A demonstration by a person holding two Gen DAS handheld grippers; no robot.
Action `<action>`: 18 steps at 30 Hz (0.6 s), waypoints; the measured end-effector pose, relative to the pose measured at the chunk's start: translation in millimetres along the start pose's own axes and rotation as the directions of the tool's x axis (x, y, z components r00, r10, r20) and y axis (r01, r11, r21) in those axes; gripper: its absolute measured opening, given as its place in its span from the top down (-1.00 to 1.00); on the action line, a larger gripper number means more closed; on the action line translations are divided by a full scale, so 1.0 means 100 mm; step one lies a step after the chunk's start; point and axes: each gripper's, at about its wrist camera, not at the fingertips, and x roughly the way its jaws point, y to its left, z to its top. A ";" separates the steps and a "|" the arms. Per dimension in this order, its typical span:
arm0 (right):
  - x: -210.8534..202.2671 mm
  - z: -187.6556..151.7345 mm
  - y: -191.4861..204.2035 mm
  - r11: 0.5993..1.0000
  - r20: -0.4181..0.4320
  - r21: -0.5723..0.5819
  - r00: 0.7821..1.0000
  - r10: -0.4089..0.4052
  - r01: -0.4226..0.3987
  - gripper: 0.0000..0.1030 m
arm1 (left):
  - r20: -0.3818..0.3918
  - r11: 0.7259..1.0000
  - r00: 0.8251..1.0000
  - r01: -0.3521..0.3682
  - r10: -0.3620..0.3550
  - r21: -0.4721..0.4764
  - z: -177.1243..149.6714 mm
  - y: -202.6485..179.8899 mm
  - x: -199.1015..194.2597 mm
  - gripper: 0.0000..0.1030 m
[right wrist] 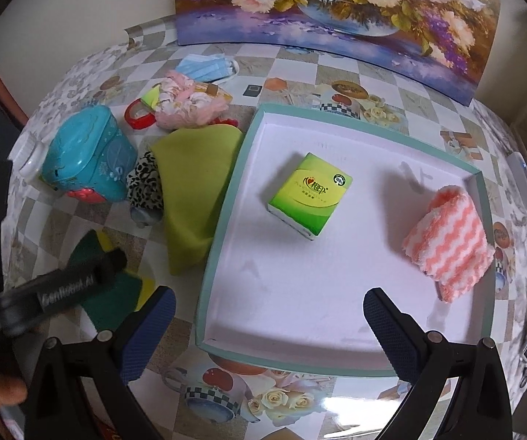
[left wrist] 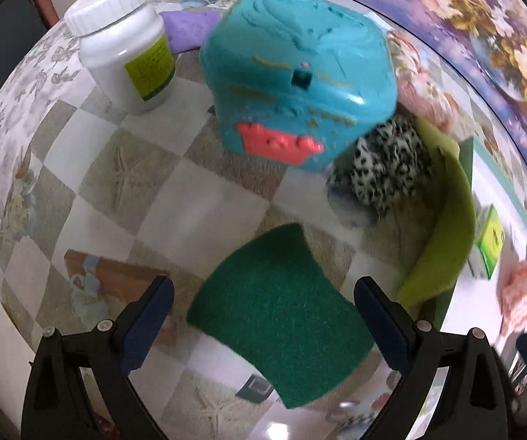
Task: Organize soft objects
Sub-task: 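Move the left tool to the green scouring sponge and grasp it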
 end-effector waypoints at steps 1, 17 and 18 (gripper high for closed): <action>0.00 0.00 0.00 1.000 0.001 -0.004 1.000 0.001 -0.001 -1.00 | -0.001 1.000 1.000 -0.014 0.014 0.008 -0.02 0.00 0.00 -0.92; -0.08 0.07 -0.04 0.996 0.103 0.048 0.992 0.074 -0.079 -1.00 | -0.096 0.999 0.994 0.046 -0.046 0.004 -0.28 -0.05 0.13 -0.88; -0.07 0.08 -0.04 0.995 0.106 0.049 0.991 0.079 -0.084 -1.00 | -0.095 0.999 0.994 0.049 -0.048 0.008 -0.28 -0.09 0.12 -0.84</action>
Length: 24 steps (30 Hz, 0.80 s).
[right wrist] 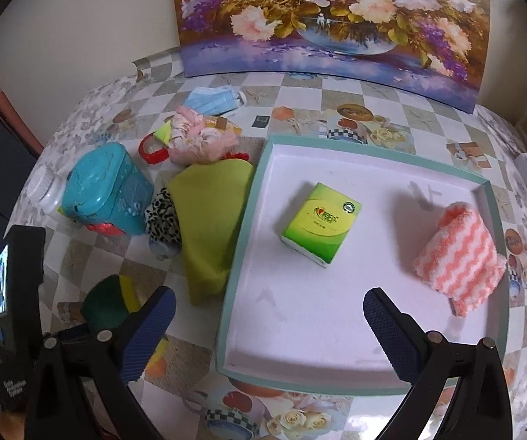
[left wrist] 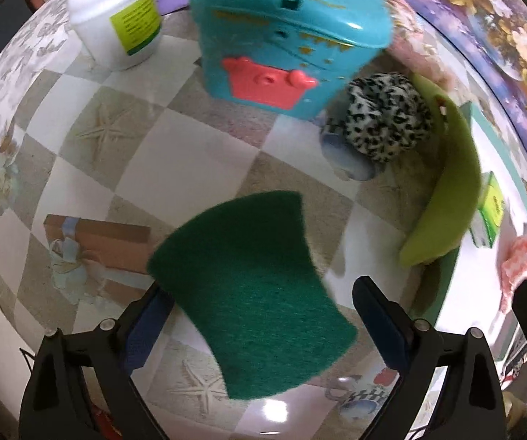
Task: Organize soft objects
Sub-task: 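Move the left tool to the green scouring sponge and grasp it, then grasp the lime-green cloth with the right tool while the left tool holds the sponge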
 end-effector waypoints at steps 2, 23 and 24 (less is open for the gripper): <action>0.01 0.01 -0.01 1.000 0.009 0.006 1.000 0.005 -0.005 -1.00 | 0.006 1.000 1.000 -0.006 0.006 0.014 -0.01 -0.05 -0.01 -0.72; 0.19 0.14 0.36 0.993 0.065 -0.039 0.991 0.117 -0.114 -0.62 | 0.162 0.977 0.984 0.100 -0.069 -0.188 0.31 0.30 -0.37 -0.35; 0.21 0.14 0.39 0.993 0.065 -0.050 0.992 0.112 -0.109 -0.51 | 0.170 0.974 0.983 0.100 -0.065 -0.206 0.31 0.34 -0.39 -0.35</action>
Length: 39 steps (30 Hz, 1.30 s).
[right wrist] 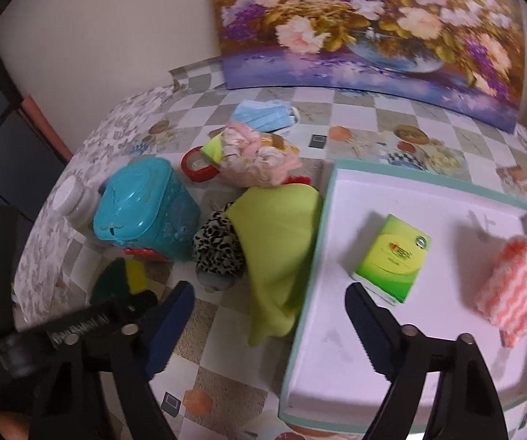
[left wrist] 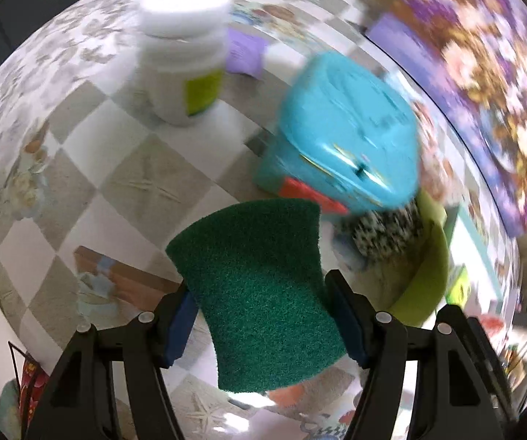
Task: Organize soft objects
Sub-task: 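Grasp the lime-green cloth with the right tool while the left tool holds the sponge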
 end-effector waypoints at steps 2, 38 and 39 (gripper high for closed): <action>0.05 0.01 0.06 1.000 -0.005 -0.022 1.000 -0.015 0.015 -0.33 | 0.012 1.000 1.000 0.000 0.000 -0.024 0.08 0.07 -0.03 -0.35; 0.01 0.19 0.06 1.000 0.087 -0.016 0.996 -0.023 0.025 0.96 | 0.036 0.996 0.999 0.039 -0.036 -0.086 0.32 0.14 -0.04 -0.34; -0.01 0.20 0.05 1.000 0.094 -0.014 0.995 -0.021 0.022 0.96 | 0.040 0.996 0.998 0.043 -0.040 -0.083 0.33 0.13 -0.06 -0.34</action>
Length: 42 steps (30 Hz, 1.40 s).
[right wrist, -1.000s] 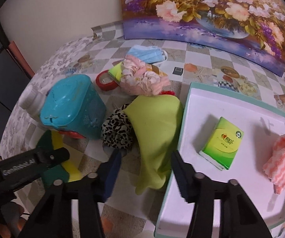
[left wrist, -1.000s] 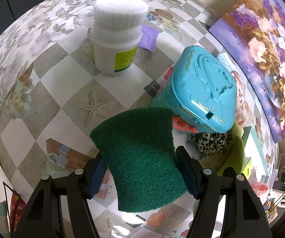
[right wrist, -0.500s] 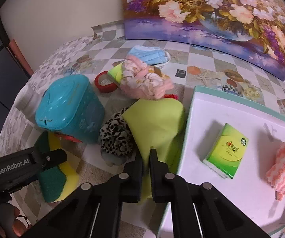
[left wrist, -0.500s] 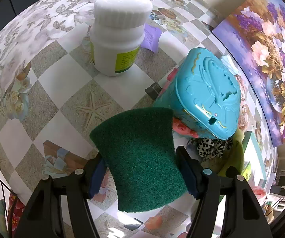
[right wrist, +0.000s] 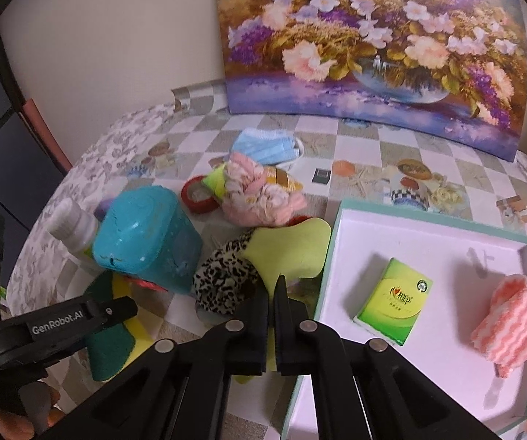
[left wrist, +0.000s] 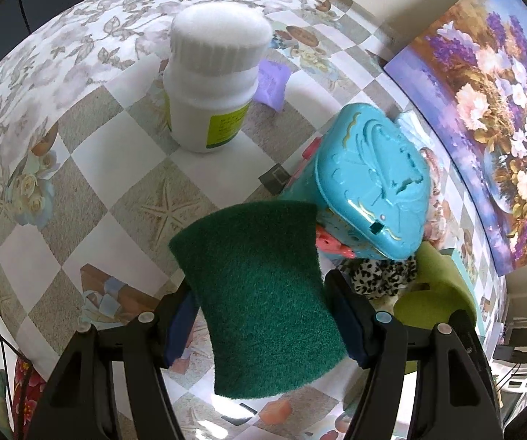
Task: Organize soft objects
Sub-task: 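Grasp the lime-green cloth with the right tool while the left tool holds the sponge, then carry the cloth over the tray with the right tool while the left tool carries the sponge there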
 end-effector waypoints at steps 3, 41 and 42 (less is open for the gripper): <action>-0.11 0.05 0.00 1.000 0.037 0.001 0.999 0.003 -0.003 0.96 | 0.015 1.000 1.000 0.018 -0.018 0.010 0.00 -0.03 -0.09 -0.34; -1.25 0.18 -1.01 0.975 0.282 0.206 0.949 -0.139 0.081 0.96 | 0.131 0.893 0.952 0.205 -0.278 0.400 -0.56 -1.08 -0.88 -0.28; -1.27 0.16 -1.08 0.972 0.283 0.216 0.946 -0.156 0.096 0.96 | 0.124 0.882 0.952 0.206 -0.281 0.423 -0.60 -1.16 -0.87 -0.28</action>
